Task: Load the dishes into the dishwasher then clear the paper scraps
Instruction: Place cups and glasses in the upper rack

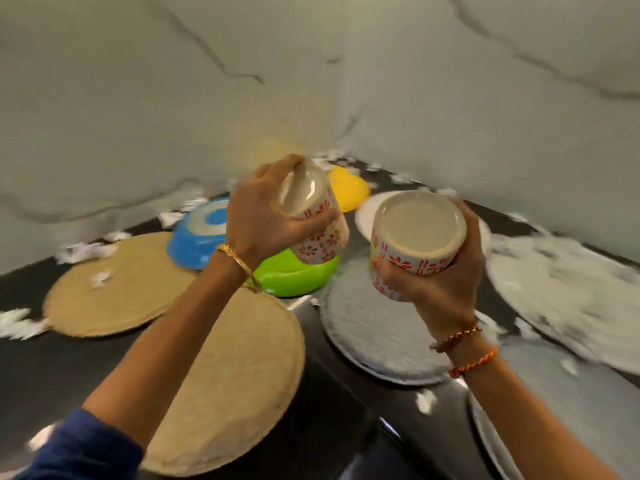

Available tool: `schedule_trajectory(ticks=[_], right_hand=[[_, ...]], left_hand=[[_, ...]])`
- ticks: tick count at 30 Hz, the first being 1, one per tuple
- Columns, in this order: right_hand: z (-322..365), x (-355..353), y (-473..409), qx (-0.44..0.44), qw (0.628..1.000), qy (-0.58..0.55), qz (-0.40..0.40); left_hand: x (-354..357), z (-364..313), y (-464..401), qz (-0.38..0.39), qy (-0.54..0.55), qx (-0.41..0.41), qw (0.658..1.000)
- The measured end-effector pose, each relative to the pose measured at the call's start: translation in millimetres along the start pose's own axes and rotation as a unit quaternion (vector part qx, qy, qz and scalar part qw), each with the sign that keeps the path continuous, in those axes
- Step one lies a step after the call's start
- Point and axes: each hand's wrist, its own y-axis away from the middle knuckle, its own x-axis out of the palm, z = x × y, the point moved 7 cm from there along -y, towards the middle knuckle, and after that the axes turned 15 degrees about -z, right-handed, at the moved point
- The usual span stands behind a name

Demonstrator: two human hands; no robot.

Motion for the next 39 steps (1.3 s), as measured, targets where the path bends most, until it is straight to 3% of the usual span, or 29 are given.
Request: schedule_trajectory(ticks=[8, 19, 25, 29, 34, 39], right_hand=[[62.5, -209.4, 29.3, -0.031, 0.964, 0.196, -0.177], [219.0, -454.3, 147.3, -0.046, 0.883, 0.365, -0.290], [311.4, -578.0, 236.4, -0.023, 0.796, 0.401, -0.454], [353.3, -642.0, 289.4, -0.030, 0.722, 0.432, -0.539], [376.5, -718.6, 349.8, -0.017, 0.624, 0.422, -0.658], [380.2, -790.3, 397.8, 0.050, 0.541, 0.425, -0.725]], left_hand=[[98.6, -162.3, 59.1, 0.160, 0.187, 0.154, 0.957], [79.3, -425.6, 242.0, 0.254, 0.367, 0.303, 0.842], [60.3, -561.2, 371.5, 0.344, 0.442, 0.349, 0.752], [48.8, -627.9, 443.6, 0.413, 0.506, 0.332, 0.680], [45.0, -698.0, 532.3, 0.480, 0.551, 0.311, 0.607], [42.0, -743.7, 611.3, 0.520, 0.561, 0.318, 0.560]])
